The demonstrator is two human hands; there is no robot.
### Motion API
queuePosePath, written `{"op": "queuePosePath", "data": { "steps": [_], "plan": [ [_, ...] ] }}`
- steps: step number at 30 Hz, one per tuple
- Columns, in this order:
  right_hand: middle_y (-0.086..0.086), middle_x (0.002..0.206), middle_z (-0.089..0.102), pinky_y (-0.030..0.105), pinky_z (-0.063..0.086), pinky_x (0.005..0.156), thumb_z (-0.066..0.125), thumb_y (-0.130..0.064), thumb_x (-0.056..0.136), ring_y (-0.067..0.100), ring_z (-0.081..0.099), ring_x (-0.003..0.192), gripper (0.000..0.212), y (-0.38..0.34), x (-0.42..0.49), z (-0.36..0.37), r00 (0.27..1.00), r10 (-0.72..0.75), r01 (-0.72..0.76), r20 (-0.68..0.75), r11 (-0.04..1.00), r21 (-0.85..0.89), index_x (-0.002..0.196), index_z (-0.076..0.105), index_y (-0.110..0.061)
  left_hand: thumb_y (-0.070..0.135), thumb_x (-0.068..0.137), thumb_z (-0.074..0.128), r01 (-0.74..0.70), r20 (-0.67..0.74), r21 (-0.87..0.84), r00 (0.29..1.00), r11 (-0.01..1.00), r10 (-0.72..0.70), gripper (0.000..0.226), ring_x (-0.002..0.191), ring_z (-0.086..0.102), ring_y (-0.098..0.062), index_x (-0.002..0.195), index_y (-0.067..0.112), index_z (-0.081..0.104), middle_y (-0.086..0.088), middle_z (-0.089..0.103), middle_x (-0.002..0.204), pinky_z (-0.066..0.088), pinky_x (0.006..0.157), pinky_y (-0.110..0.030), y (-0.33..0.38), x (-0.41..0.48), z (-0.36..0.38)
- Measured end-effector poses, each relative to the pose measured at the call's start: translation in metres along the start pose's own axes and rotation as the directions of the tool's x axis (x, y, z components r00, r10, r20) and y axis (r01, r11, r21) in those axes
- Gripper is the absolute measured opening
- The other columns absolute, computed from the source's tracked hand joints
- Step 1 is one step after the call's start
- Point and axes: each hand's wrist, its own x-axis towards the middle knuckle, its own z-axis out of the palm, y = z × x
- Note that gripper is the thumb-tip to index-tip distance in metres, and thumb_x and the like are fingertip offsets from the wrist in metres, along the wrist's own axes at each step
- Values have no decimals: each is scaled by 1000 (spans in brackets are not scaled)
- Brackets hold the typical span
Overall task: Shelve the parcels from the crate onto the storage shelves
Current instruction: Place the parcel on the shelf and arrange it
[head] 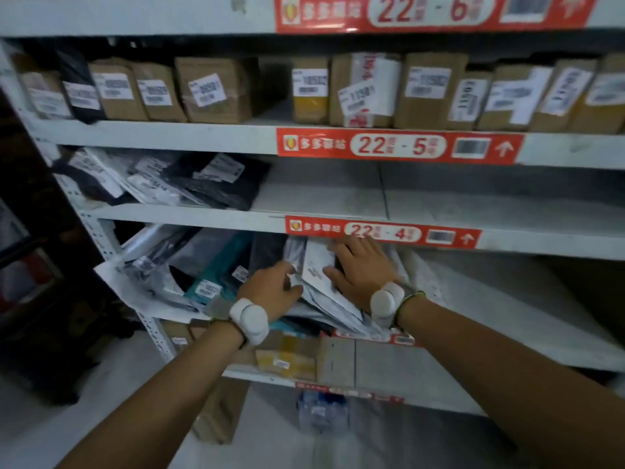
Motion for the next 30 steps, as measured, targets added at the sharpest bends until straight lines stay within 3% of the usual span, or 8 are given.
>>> {"op": "queuePosePath", "data": {
  "steps": [3,6,9,12,15,21,26,30],
  "plan": [
    [7,156,34,49,20,120,11,-66,85,32,32,143,81,39,-77,-8,993,43,-38,108,998,-50,151,34,-23,48,92,60,-87,18,77,996,993,86,63,117,59,-21,148,30,38,2,52,144,52,93,-37,54,-31,39],
    [6,164,18,53,11,122,5,-71,83,29,19,150,84,81,-151,-5,978,90,-79,186,995,-67,156,15,-31,54,90,59,-171,48,146,985,974,166,73,138,42,-22,153,35,26,5,29,160,43,107,-39,98,-55,81],
    [3,166,12,53,7,122,13,-70,89,27,15,152,76,121,-215,-1,968,151,-139,199,987,-76,157,12,-35,56,87,61,-238,95,157,970,959,225,80,143,33,-28,155,36,22,0,21,163,36,113,-42,135,-73,122],
    [2,167,4,53,2,123,26,-65,98,25,7,153,70,161,-277,4,944,223,-208,245,974,-87,157,5,-36,55,86,63,-290,153,196,953,937,263,83,142,34,-31,155,33,22,-5,21,163,31,115,-43,179,-89,169],
    [2,167,2,51,-3,121,27,-65,98,26,5,153,70,194,-314,8,919,276,-255,280,961,-110,157,3,-36,54,87,62,-346,185,231,933,910,308,82,141,34,-30,155,28,24,-4,22,162,30,115,-40,211,-92,202],
    [4,166,4,55,3,122,31,-62,98,26,6,153,71,265,-362,30,864,352,-322,359,936,-142,157,5,-33,66,82,48,-419,307,260,890,870,337,86,147,25,-26,155,30,21,-4,20,163,22,119,-39,259,-67,269],
    [3,166,7,56,1,122,37,-60,98,25,7,152,72,354,-416,53,754,464,-423,466,885,-196,157,8,-33,58,90,54,-493,427,216,824,843,372,85,149,20,-26,157,27,14,-7,13,164,17,121,-41,321,-29,356],
    [4,166,6,56,0,121,37,-59,99,27,6,152,72,397,-460,57,667,487,-407,564,872,-272,158,13,-27,58,91,52,-549,497,225,775,805,390,84,149,18,-26,157,26,12,-8,12,164,16,121,-43,361,-16,407]
  ]
}}
